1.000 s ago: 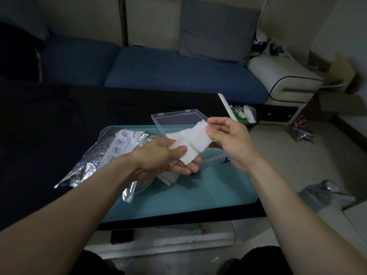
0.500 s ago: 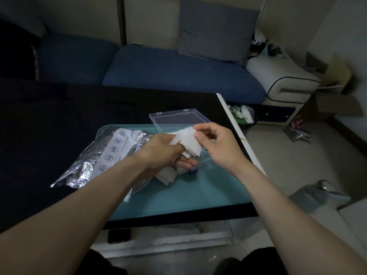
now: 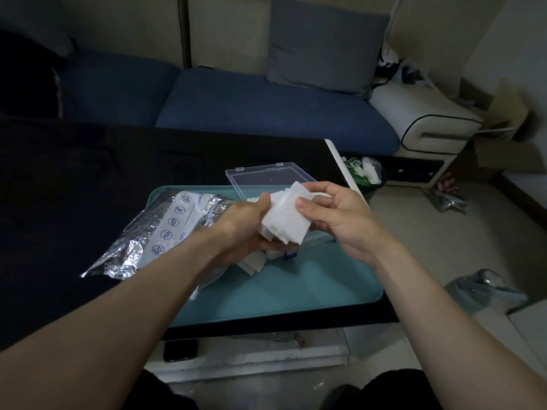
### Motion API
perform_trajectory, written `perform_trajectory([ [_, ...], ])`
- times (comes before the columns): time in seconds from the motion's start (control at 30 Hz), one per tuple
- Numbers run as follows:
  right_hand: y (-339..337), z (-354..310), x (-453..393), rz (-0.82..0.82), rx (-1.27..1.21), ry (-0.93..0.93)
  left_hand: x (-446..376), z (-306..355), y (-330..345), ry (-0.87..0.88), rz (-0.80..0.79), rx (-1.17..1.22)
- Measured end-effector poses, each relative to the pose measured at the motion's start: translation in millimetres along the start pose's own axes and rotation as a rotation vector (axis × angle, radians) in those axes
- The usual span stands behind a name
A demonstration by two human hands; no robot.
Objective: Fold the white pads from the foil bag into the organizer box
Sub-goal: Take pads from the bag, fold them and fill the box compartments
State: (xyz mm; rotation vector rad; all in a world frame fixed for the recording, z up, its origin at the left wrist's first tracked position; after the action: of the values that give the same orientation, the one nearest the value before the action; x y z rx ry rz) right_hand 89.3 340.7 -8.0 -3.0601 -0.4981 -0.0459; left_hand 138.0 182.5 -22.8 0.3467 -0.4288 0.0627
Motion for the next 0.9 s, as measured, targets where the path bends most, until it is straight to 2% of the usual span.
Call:
perform_trajectory([
  [0.1, 14, 1, 4, -0.002, 0.232, -0.08, 3, -4, 12, -0.1, -0.288, 0.06],
  [0.13, 17, 0, 4, 0.022, 0.326, -0.126, 5, -4, 14, -0.098, -0.329, 0.035],
  [0.23, 17, -2, 4, -0.015, 0.486, -0.181, 1, -3, 15, -0.027, -0.233, -0.046],
  [0.3, 16, 0, 7, -0.148, 0.512, -0.137, -3, -5, 12, -0.024, -0.168, -0.045],
  [0.37, 22, 2, 13, -0.25, 0.586, -0.163, -3, -7, 15, -0.06, -0.202, -0.017],
  [0.43, 28, 3, 13, -0.244, 0.627, -0.218, 1, -7, 22, -0.078, -0.285, 0.021],
  [0.6, 27, -8, 14, -0.176, 0.529, -0.337, -2, -3, 20, -0.043, -0.376, 0.059],
  [0.77, 25, 0, 13, -0.239, 0.549, -0.191, -1, -6, 22, -0.138, -0.3, 0.148],
  [0.9, 18, -2, 11, -0.17, 0.52, -0.197, 4, -3, 23, -0.132, -0.356, 0.175],
])
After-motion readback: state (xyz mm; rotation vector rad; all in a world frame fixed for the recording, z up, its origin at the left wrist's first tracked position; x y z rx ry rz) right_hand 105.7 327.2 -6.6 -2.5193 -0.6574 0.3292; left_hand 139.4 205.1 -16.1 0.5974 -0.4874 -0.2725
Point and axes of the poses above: each hand's wrist, its own x-axis away from the middle knuckle, its own y-axis out of the palm, z = x × y, the point moved 3 cm from there along -x, towards the middle knuckle, and after that the axes turned 6 degrees about z, right-handed, at the moved point
